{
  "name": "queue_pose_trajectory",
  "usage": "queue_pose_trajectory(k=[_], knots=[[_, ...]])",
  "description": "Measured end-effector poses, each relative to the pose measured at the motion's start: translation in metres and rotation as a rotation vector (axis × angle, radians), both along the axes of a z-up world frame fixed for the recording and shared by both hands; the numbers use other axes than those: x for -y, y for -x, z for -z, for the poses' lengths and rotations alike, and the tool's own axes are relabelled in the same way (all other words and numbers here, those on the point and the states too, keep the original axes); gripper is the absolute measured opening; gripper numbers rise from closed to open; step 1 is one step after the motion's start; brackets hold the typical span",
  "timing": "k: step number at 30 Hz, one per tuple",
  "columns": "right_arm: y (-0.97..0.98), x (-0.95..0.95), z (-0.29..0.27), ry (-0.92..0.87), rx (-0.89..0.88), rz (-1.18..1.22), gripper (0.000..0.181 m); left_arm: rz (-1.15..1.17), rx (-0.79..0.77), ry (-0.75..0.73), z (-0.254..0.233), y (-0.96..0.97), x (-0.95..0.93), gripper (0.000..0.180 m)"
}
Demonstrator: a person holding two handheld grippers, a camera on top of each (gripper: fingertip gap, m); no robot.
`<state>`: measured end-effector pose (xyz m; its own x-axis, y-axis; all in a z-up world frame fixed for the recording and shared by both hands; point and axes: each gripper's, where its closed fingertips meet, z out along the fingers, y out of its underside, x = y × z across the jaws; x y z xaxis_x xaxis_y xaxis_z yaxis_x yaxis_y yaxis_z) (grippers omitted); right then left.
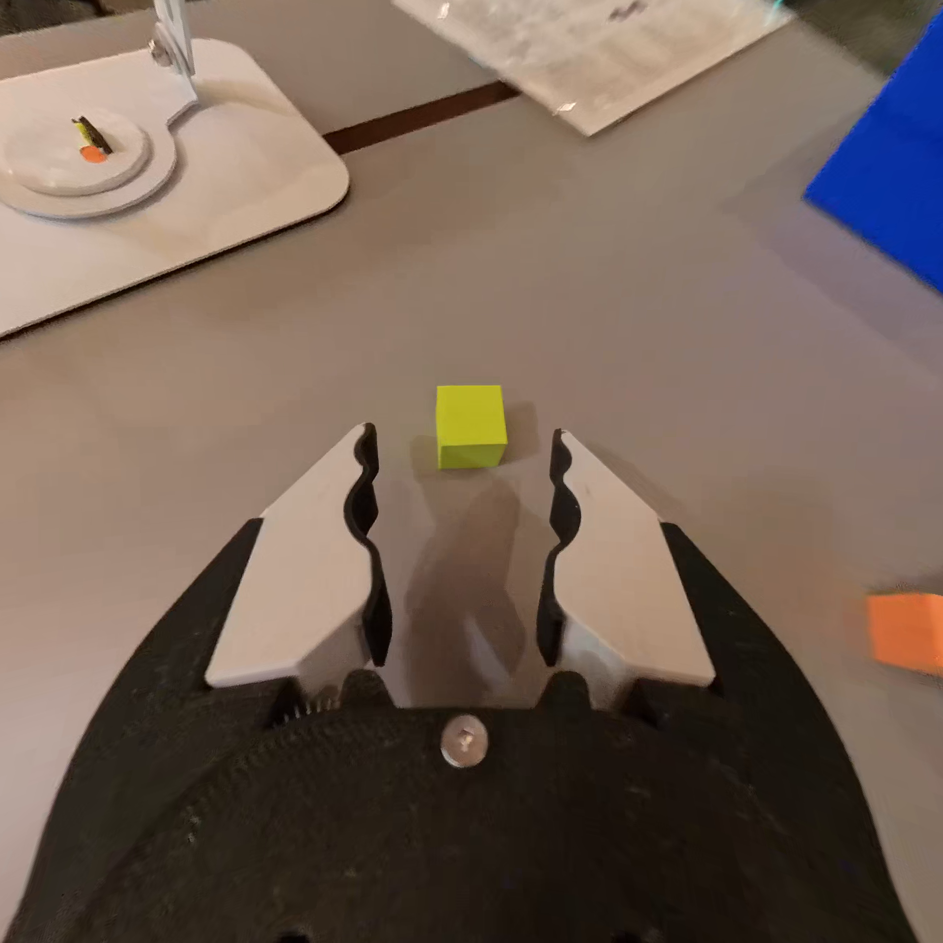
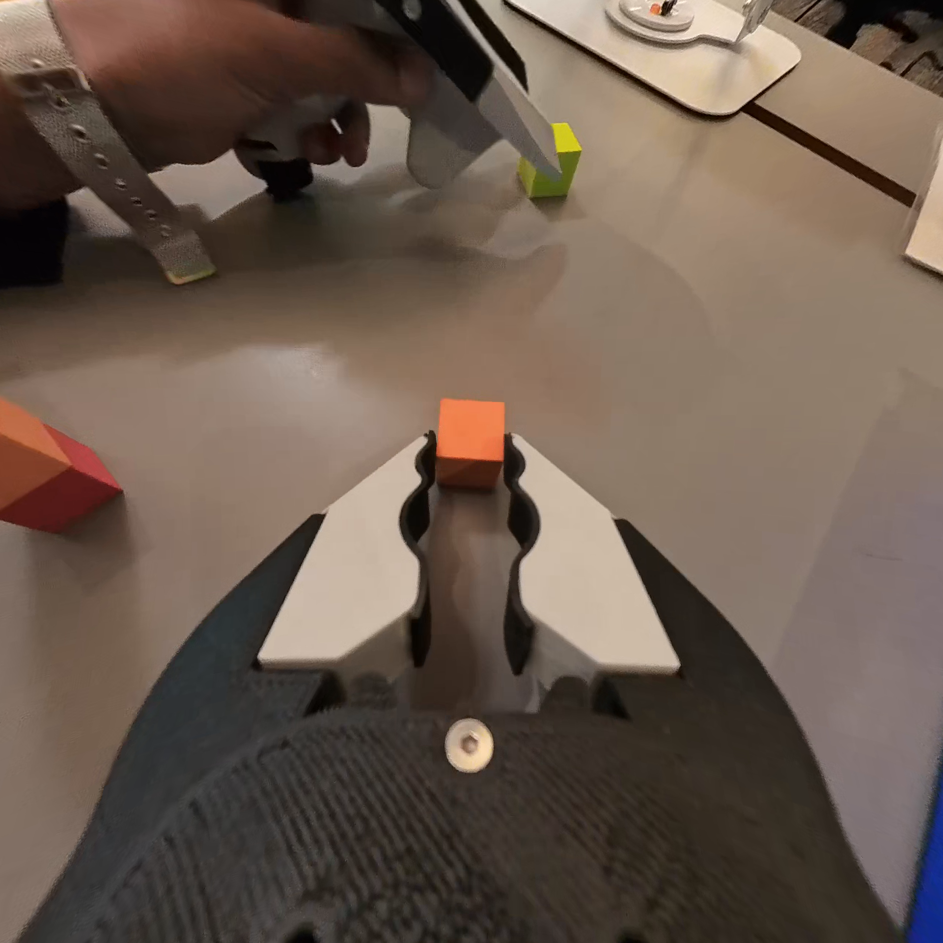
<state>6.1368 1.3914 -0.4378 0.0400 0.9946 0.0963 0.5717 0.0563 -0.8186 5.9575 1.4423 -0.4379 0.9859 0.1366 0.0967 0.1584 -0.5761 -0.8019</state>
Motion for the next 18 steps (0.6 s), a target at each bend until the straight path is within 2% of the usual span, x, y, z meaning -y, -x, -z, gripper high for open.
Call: queue_pose_trajectory(k=[2, 4, 5, 9, 12, 15, 18], knots=[[0.000, 0.000, 0.000, 0.000, -0.001, -0.001, 0.024, -0.021, -0.065, 0.029, 0.003, 0.005, -0.008, 0.062], [0.000, 0.001, -0.001, -0.002, -0.008, -0.004, 0.024, -0.010, -0.095, 0.050, 0.005, 0.003, -0.011, 0.031], [0.000, 0.001, -0.003, -0.003, -0.017, -0.006, 0.024, 0.011, -0.099, 0.049, 0.005, -0.001, -0.009, 0.023], [-0.002, 0.004, -0.013, -0.002, -0.080, -0.024, 0.024, 0.058, -0.127, -0.008, -0.009, -0.004, 0.012, 0.023], [-0.006, 0.008, -0.026, 0.019, -0.164, -0.053, 0.024, 0.121, -0.177, -0.094, -0.042, -0.010, 0.035, 0.023], [-0.014, 0.025, -0.053, 0.076, -0.260, -0.122, 0.024, 0.197, -0.233, -0.187, -0.068, -0.027, 0.067, 0.023], [-0.023, 0.058, -0.093, 0.127, -0.327, -0.257, 0.024, 0.249, -0.241, -0.216, -0.065, -0.044, 0.098, 0.023]])
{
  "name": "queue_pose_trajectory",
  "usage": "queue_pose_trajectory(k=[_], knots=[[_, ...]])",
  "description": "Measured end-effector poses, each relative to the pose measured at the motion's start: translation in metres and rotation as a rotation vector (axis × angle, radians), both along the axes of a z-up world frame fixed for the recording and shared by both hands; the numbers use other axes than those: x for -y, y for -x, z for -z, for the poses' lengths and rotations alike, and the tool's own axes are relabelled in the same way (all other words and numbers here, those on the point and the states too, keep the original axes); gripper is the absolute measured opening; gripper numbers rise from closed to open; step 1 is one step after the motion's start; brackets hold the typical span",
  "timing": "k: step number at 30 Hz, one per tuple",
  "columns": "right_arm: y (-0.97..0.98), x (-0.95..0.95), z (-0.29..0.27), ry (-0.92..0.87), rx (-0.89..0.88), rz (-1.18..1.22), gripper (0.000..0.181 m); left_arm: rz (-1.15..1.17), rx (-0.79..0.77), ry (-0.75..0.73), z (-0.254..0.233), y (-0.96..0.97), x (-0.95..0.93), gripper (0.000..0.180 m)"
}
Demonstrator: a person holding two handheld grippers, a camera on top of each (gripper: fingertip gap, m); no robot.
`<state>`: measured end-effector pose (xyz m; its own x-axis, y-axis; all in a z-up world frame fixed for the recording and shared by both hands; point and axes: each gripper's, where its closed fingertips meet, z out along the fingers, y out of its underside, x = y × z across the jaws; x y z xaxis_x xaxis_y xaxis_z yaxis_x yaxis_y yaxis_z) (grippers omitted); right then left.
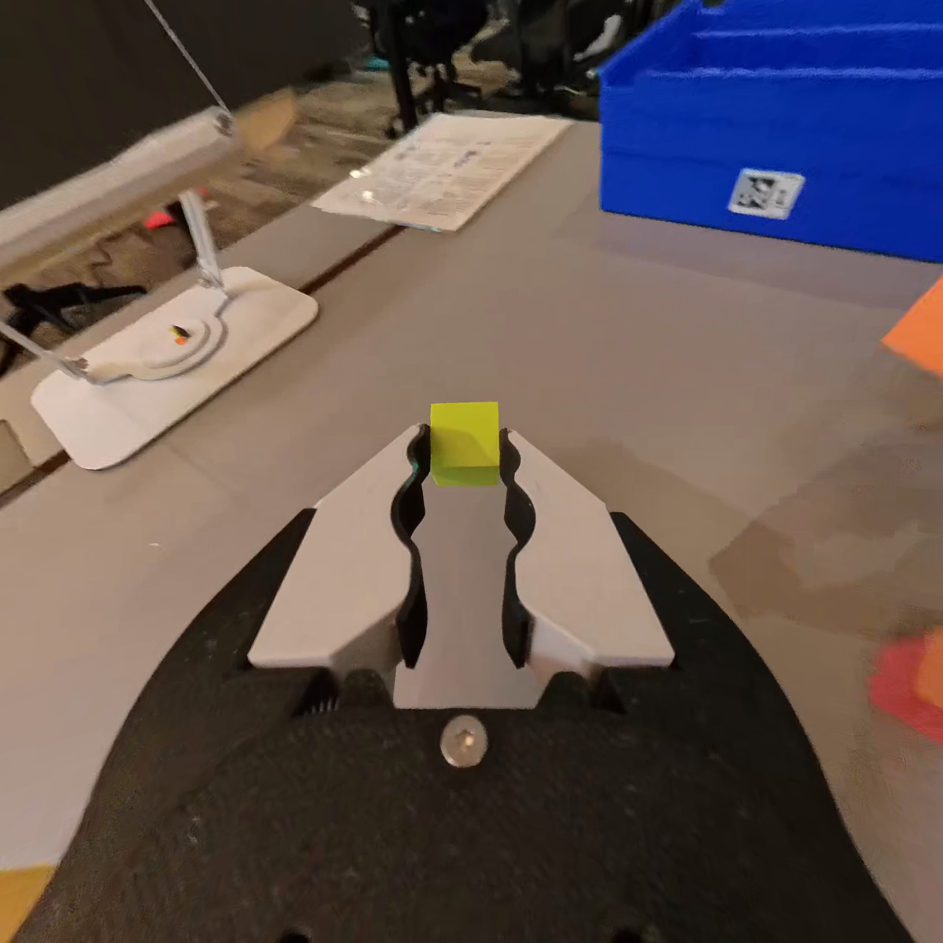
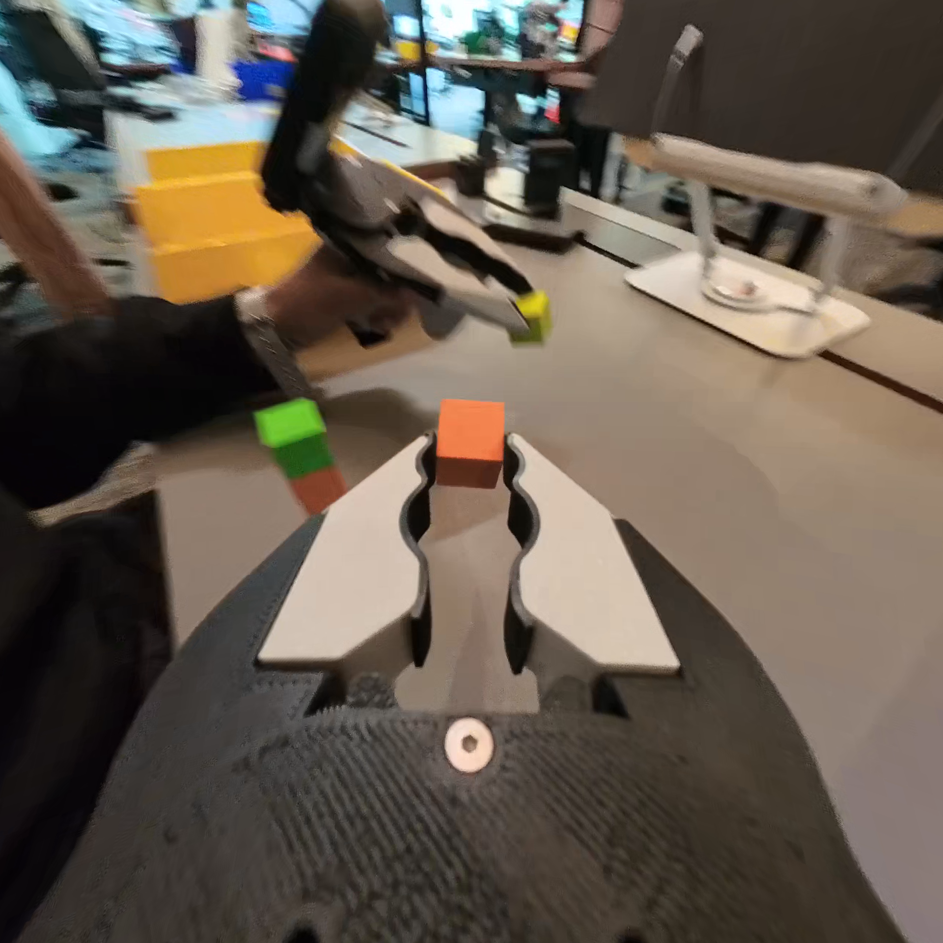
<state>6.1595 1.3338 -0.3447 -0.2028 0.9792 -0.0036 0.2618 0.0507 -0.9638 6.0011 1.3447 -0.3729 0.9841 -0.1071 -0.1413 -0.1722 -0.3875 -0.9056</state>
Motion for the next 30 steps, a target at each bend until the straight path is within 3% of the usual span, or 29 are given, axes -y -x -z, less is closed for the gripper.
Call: queue_pose_trajectory(k=[4, 10, 17, 30], knots=[[-0.008, 0.058, -0.038, -0.013, -0.007, -0.236, 0.024, 0.030, -0.019, 0.048, 0.014, -0.012, 0.022, 0.024], [-0.002, 0.091, -0.027, -0.116, 0.125, -0.368, 0.024, 0.092, -0.011, 0.038, 0.009, -0.028, 0.028, 0.024], [0.004, 0.097, -0.007, -0.172, 0.257, -0.418, 0.024, 0.098, -0.005, 0.007, 0.000, -0.030, 0.032, 0.024], [0.008, 0.098, -0.015, -0.123, 0.217, -0.531, 0.024, 0.093, 0.001, 0.012, 0.001, -0.029, 0.033, 0.024]])
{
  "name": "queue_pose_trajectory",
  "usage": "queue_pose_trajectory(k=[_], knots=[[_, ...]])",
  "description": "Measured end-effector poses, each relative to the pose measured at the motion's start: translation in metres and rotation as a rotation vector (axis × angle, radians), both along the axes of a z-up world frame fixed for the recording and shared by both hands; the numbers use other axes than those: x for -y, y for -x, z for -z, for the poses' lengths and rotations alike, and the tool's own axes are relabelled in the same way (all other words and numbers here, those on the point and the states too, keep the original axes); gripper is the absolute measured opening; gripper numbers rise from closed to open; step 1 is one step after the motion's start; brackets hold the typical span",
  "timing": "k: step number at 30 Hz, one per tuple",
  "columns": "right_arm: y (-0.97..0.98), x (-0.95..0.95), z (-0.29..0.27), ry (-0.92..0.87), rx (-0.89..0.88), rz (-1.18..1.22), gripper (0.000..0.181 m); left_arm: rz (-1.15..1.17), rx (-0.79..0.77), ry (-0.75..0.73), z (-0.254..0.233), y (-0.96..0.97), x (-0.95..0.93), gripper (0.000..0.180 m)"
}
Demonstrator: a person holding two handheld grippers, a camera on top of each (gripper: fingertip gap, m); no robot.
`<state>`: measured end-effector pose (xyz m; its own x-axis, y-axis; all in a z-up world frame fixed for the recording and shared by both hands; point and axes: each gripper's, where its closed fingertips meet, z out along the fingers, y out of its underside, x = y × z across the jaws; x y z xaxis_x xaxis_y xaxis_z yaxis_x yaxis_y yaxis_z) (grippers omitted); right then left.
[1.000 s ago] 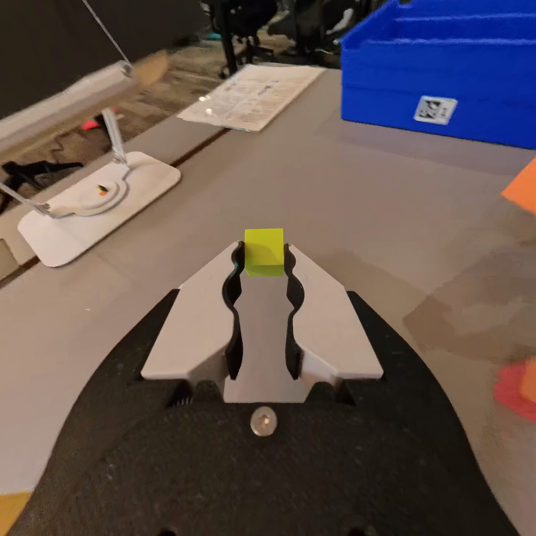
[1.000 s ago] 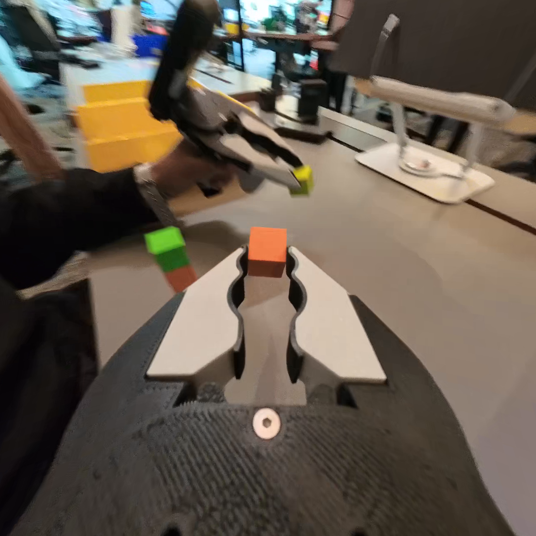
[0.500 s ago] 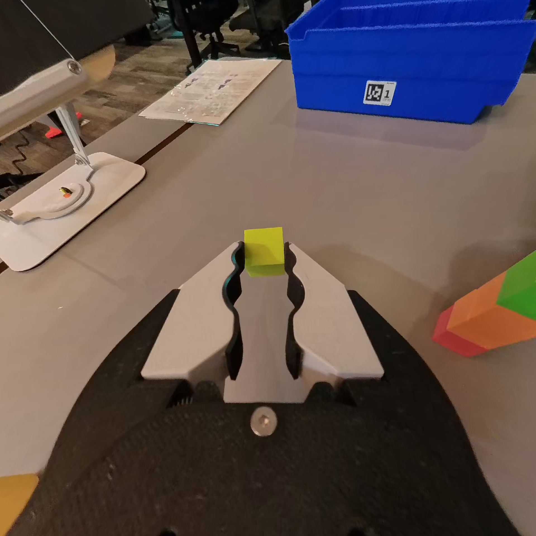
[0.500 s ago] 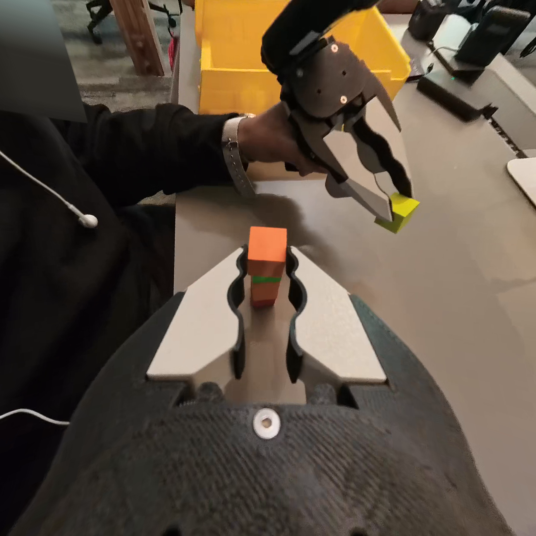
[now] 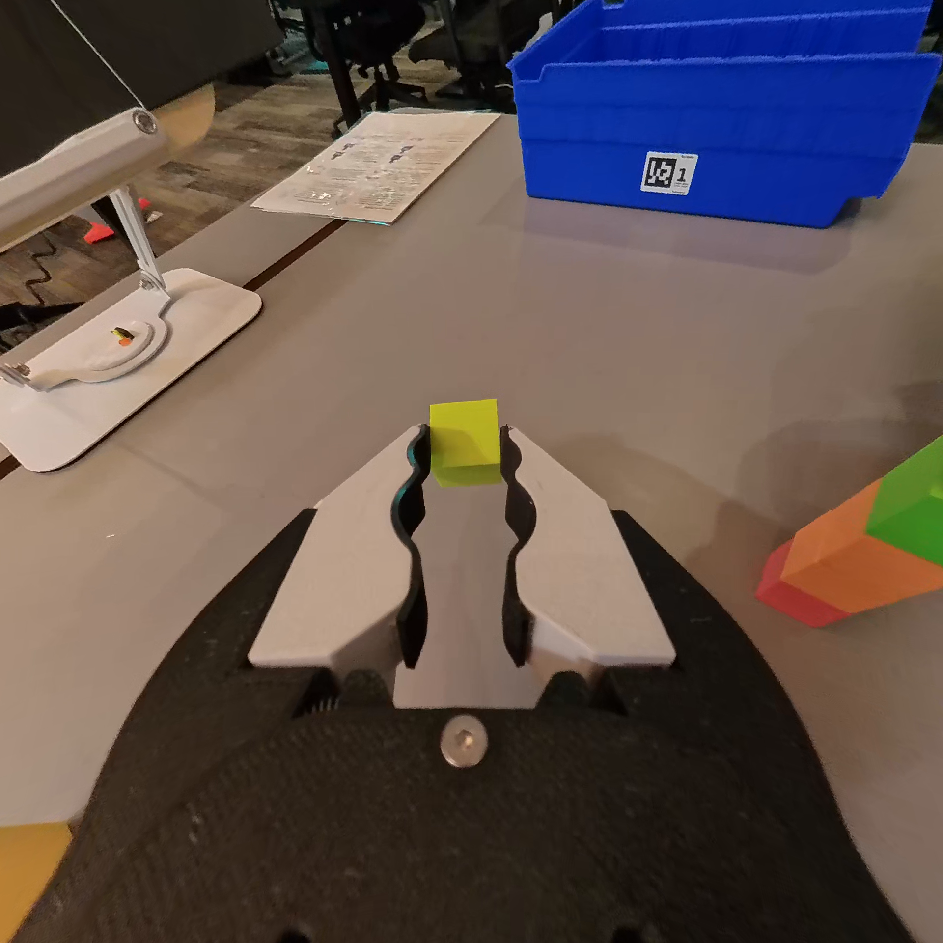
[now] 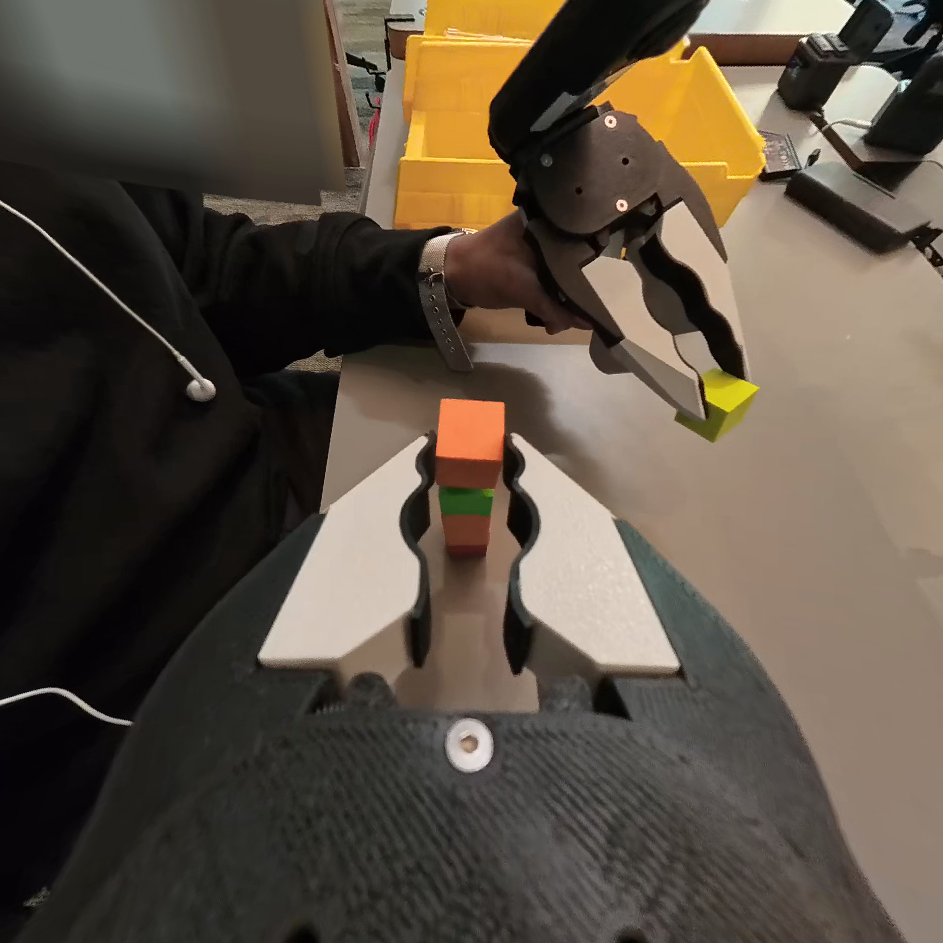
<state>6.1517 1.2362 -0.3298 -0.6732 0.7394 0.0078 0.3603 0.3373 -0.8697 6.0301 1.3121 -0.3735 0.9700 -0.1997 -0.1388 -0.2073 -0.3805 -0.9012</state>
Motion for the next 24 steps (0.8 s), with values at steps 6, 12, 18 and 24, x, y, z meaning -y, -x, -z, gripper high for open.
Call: queue_pose_trajectory(k=[6, 12, 18, 24], knots=[[-0.0003, 0.0009, 0.0023, -0.020, -0.005, -0.013, 0.024, 0.003, 0.005, 0.005, 0.0009, -0.0005, -0.0003, 0.024], [-0.0004, 0.0005, 0.0061, -0.024, -0.005, -0.016, 0.024, 0.000, 0.010, 0.007, 0.0014, 0.0000, -0.0004, 0.024], [-0.0018, 0.0003, 0.0083, -0.034, -0.004, -0.022, 0.024, 0.002, 0.013, 0.011, 0.0027, -0.0003, -0.0006, 0.024], [-0.0032, 0.0001, 0.0077, -0.037, -0.018, -0.035, 0.024, 0.003, 0.016, 0.016, 0.0040, -0.0003, -0.0007, 0.024]])
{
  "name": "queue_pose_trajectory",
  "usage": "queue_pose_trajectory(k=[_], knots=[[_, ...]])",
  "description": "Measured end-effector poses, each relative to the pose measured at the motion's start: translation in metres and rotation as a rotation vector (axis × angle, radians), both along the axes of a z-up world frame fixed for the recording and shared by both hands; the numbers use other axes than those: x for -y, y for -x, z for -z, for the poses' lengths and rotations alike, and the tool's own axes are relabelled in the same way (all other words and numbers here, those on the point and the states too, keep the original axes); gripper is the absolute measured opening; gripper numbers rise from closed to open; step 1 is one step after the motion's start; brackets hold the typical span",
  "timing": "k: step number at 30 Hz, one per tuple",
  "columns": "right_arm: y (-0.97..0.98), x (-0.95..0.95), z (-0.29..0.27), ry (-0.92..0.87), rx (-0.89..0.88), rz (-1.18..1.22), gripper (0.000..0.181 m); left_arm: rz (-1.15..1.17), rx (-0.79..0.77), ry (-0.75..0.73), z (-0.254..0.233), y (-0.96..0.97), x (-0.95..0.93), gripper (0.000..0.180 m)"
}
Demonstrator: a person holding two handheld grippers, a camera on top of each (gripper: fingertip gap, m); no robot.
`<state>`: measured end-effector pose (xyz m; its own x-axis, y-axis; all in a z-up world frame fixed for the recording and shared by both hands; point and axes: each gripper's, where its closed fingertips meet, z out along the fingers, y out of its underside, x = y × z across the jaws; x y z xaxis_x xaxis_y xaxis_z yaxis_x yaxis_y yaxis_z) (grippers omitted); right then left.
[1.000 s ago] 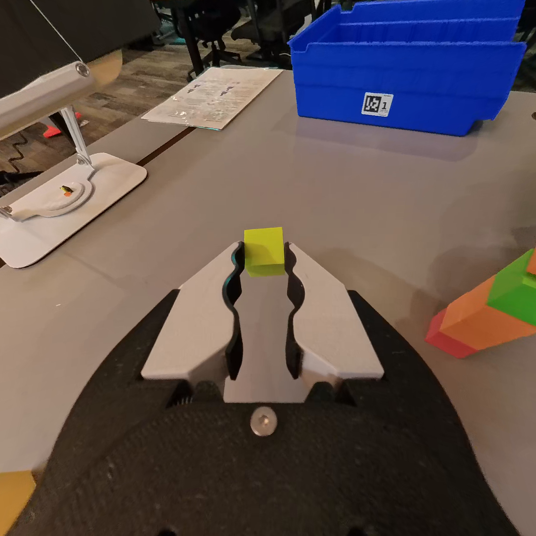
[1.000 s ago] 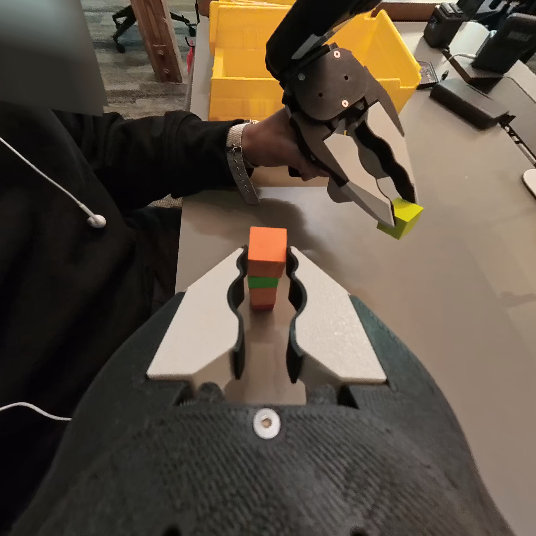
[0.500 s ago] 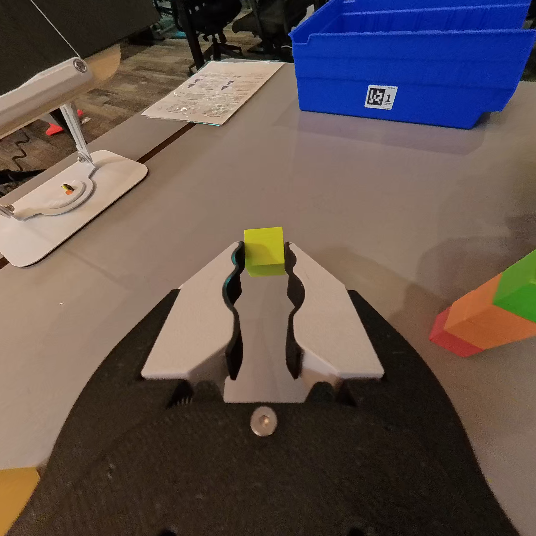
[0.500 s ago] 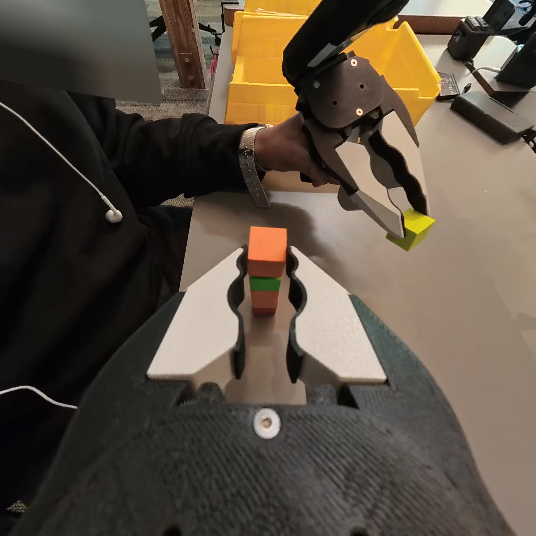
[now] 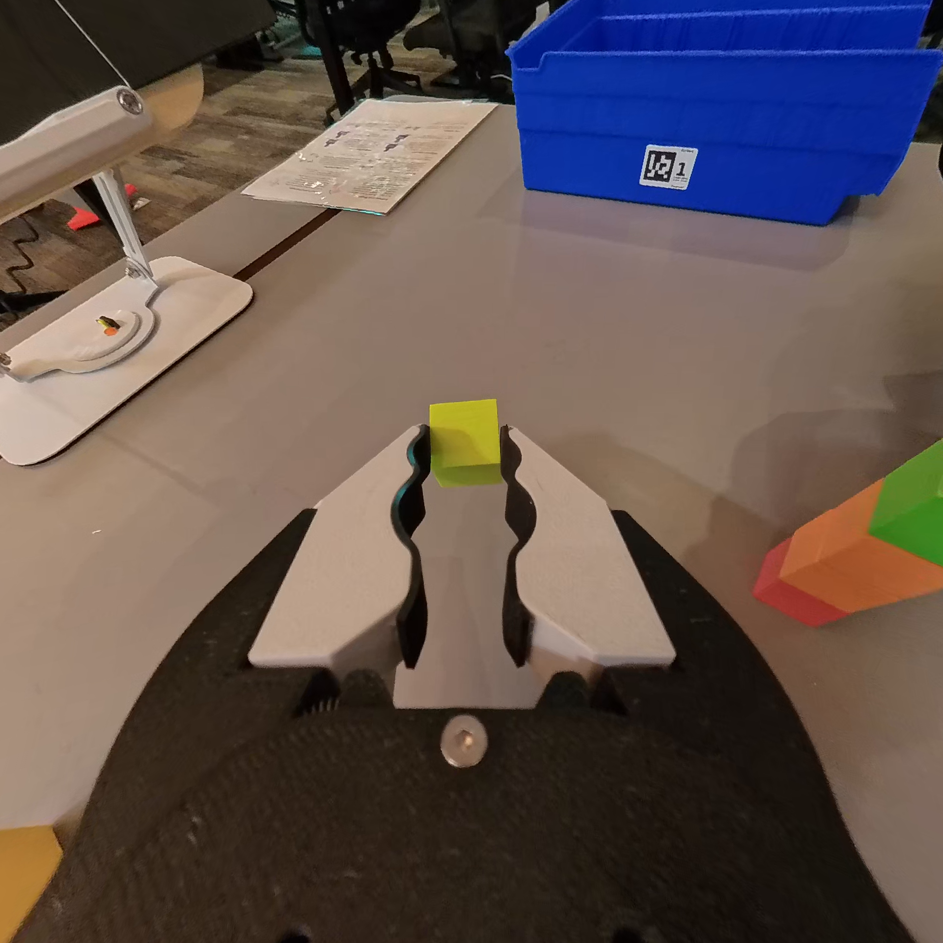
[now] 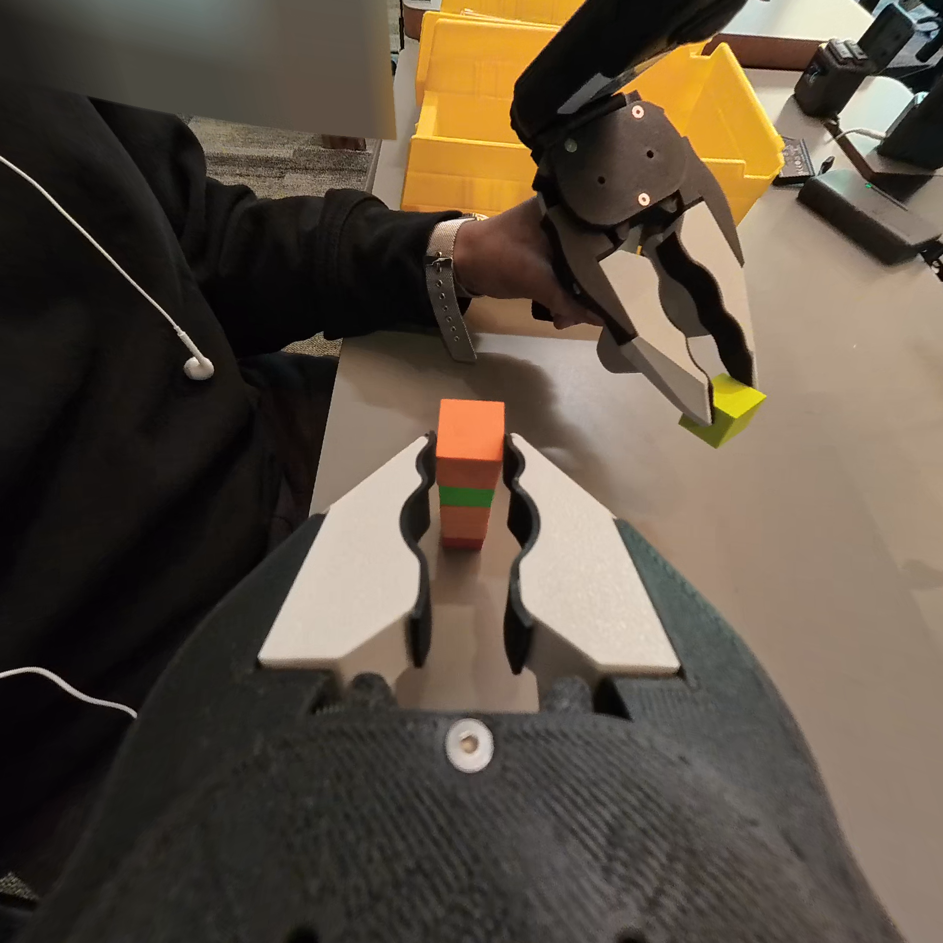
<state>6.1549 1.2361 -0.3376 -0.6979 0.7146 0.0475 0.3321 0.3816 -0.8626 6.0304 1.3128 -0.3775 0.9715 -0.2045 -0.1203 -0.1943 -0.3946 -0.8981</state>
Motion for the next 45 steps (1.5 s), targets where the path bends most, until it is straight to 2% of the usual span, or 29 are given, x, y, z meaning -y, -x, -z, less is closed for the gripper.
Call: queue_pose_trajectory(k=[21, 24, 26, 30, 35, 39, 43, 45], knots=[[-0.002, -0.004, 0.003, 0.004, -0.020, -0.012, 0.025, 0.005, 0.004, 0.013, 0.003, -0.001, -0.001, 0.024], [0.000, -0.007, 0.005, -0.023, -0.028, 0.013, 0.041, 0.006, 0.006, 0.010, 0.002, -0.001, 0.000, 0.024], [0.001, -0.008, 0.004, -0.026, -0.041, 0.032, 0.045, 0.005, 0.008, 0.006, 0.001, -0.001, 0.000, 0.024], [-0.001, -0.012, -0.002, 0.025, -0.072, 0.073, 0.048, 0.018, 0.019, -0.035, -0.009, -0.003, 0.002, 0.024], [-0.011, -0.027, -0.006, 0.098, -0.124, 0.188, 0.048, 0.082, 0.133, -0.104, -0.043, -0.015, 0.016, 0.023], [-0.025, -0.043, 0.003, 0.131, -0.127, 0.294, 0.046, 0.229, 0.142, -0.135, -0.084, -0.051, 0.038, 0.022], [-0.037, -0.049, 0.015, 0.183, -0.115, 0.341, 0.045, 0.518, 0.123, -0.057, -0.097, -0.105, 0.072, 0.023], [-0.040, -0.050, 0.020, 0.197, -0.111, 0.353, 0.044, 0.590, 0.104, -0.005, -0.093, -0.117, 0.082, 0.023]])
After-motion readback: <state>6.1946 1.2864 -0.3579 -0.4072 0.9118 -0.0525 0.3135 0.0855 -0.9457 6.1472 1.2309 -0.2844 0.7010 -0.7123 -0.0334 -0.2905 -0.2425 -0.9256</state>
